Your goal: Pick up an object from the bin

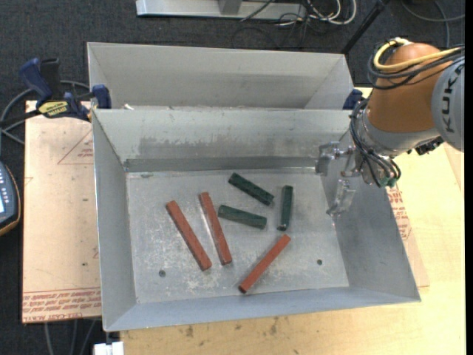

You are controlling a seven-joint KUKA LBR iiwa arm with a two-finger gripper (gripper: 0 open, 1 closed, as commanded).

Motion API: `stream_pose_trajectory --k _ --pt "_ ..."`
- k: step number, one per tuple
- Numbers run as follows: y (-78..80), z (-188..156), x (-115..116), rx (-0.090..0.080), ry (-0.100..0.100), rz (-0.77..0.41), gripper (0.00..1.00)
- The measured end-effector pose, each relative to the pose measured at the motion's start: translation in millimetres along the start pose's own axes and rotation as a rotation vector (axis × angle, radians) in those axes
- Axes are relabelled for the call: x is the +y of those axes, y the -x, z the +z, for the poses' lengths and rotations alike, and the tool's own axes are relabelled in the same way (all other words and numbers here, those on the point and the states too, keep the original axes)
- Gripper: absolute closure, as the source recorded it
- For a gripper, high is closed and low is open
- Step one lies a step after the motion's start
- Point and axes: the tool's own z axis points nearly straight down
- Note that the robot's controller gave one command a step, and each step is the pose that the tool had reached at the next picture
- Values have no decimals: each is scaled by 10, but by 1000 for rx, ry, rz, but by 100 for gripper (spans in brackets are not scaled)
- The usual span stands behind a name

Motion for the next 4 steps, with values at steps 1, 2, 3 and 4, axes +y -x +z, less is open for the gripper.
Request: stream_pose_trajectory --k 1,2,3,4 --pt "-4 879 398 6 4 99 0" --pt "329 851 805 -4 1 -15 0" --pt "360 848 1347 -4 3 89 0" --pt "360 846 1321 -3 1 91 100"
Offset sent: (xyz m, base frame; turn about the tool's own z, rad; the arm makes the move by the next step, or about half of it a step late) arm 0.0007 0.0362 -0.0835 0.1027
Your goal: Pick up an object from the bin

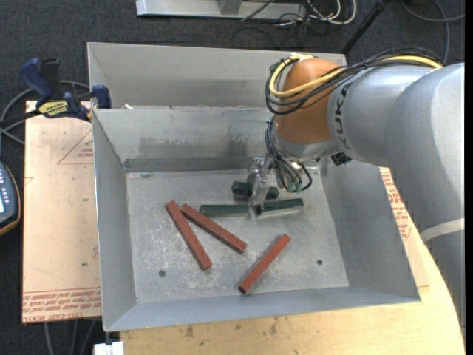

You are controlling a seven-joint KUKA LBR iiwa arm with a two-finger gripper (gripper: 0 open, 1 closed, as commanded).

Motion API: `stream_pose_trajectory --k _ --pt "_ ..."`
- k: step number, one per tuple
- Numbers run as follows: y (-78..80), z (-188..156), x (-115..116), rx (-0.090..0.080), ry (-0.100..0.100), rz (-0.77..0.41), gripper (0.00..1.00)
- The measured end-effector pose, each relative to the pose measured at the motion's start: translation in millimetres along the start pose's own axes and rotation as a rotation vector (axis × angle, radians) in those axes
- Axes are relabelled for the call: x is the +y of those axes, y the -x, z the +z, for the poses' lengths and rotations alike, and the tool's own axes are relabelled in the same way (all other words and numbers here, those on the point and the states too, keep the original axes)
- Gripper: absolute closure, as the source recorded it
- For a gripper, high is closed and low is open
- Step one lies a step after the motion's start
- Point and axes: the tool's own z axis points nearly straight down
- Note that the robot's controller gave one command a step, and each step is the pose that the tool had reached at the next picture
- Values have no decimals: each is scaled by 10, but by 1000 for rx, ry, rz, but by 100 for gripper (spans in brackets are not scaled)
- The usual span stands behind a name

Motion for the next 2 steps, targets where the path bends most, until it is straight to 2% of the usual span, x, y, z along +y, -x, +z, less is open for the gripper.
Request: stream_pose_trajectory --k 1,2 --pt "-132 -1589 177 -7 2 -13 100" --pt "-146 -1534 172 2 0 -13 0"
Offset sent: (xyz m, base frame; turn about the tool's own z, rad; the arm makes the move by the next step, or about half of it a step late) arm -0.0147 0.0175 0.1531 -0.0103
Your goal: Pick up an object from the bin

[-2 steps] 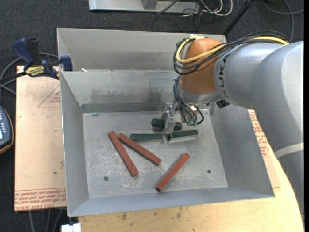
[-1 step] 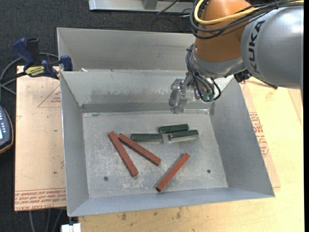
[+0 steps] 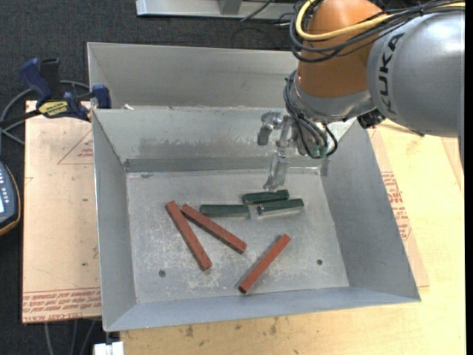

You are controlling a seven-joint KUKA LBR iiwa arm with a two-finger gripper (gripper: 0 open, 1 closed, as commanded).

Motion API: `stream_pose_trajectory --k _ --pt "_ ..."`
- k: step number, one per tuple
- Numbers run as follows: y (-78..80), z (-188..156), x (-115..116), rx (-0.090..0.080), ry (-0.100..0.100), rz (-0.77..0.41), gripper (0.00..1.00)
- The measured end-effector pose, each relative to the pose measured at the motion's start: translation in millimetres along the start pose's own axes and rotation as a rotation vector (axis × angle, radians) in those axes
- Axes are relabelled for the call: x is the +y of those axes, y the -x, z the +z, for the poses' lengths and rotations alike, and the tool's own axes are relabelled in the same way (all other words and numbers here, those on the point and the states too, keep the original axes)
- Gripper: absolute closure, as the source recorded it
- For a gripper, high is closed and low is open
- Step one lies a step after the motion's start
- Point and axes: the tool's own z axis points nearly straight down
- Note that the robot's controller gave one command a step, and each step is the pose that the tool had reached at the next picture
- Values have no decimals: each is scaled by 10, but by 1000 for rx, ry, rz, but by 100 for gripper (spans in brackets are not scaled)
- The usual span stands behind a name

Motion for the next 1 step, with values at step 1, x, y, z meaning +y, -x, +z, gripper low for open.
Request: stream_pose_trajectory --k 1 --pt "82 1316 -201 10 -1 115 0"
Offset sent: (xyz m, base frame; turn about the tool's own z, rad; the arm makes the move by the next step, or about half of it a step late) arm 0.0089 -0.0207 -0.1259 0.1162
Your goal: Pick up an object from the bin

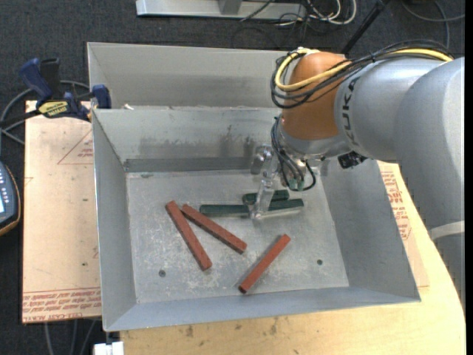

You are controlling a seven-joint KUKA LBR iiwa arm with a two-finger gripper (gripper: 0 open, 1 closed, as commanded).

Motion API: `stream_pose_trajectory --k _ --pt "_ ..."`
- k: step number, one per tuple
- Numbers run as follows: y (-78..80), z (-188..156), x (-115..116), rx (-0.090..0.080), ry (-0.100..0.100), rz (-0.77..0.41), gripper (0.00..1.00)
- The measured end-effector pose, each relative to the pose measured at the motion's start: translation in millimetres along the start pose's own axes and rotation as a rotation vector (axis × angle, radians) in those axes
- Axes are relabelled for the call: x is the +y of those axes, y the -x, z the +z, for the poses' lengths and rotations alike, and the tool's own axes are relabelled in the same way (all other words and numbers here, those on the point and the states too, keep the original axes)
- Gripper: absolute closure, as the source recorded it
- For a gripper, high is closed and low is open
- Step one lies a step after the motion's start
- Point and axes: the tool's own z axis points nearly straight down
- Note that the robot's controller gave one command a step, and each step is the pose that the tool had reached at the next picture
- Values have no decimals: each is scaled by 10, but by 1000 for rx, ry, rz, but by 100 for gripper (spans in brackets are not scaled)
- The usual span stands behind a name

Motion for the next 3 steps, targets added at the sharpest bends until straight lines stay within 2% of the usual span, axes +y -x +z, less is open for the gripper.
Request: stream_pose_trajectory --k 1,2,3 --pt "-226 236 35 -6 2 186 0" --pt "-215 220 35 -9 2 185 100" --pt "-218 226 34 -8 1 185 0"
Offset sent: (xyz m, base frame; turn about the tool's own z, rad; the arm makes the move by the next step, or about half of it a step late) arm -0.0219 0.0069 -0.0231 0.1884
